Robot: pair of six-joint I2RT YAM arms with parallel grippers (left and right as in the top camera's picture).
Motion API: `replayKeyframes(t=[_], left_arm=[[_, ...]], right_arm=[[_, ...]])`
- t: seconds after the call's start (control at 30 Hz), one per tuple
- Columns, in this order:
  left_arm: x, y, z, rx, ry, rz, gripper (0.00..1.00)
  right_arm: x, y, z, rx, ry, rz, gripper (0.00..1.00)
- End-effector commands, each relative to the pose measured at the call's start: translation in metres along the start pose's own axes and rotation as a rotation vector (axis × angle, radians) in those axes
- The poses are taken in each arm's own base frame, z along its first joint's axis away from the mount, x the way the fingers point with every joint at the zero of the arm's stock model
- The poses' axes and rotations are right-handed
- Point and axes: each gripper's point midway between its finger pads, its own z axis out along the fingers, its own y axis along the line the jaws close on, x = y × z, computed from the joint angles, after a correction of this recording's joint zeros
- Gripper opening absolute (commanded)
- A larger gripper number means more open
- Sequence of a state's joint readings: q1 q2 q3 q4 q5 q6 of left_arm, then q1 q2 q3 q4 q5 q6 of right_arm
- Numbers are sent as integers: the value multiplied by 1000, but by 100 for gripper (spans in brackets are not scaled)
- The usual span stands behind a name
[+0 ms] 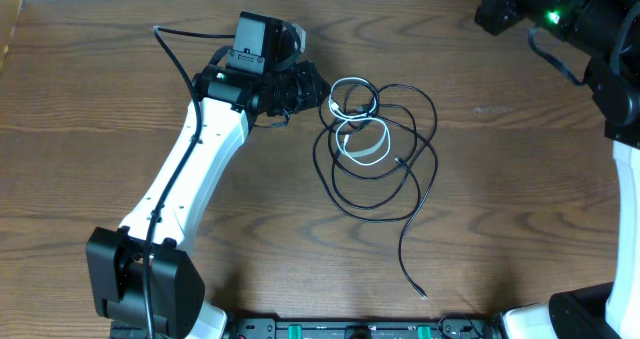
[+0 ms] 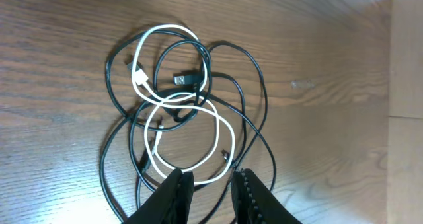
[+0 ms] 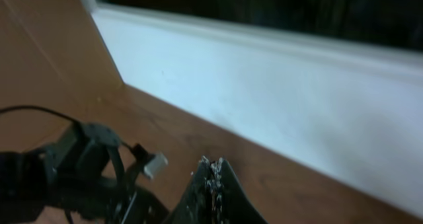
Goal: Untangle cables
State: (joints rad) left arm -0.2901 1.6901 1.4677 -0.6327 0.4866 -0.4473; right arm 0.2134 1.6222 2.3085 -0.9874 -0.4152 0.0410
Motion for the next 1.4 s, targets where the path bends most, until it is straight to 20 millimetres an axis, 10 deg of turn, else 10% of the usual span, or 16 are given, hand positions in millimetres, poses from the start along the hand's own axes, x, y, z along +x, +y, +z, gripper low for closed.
replayKeyframes(t=[0.0,0.23,0.4,0.67,1.13,1.3,1.37], left_arm=[[-10,2,-8,-37,-43,43,31],[4,-4,-4,-38,6,321,79],[35,-30,9,15,86,494,85],[67,-26,60,-96,182,575,84],[109,-5,146,-111,319,606,82],[118,2,158,-123,350,599,67],[119,4,159,-125,354,598,39]], right_arm=[[19,-16,9,62,72,57,1],[68,-49,27,164,252,131,35],[74,-85,21,243,259,211,54],[87,-141,-9,378,275,315,59],[105,-149,-19,400,343,335,62],[109,-151,-16,399,354,340,62],[112,-152,-14,398,368,347,62]])
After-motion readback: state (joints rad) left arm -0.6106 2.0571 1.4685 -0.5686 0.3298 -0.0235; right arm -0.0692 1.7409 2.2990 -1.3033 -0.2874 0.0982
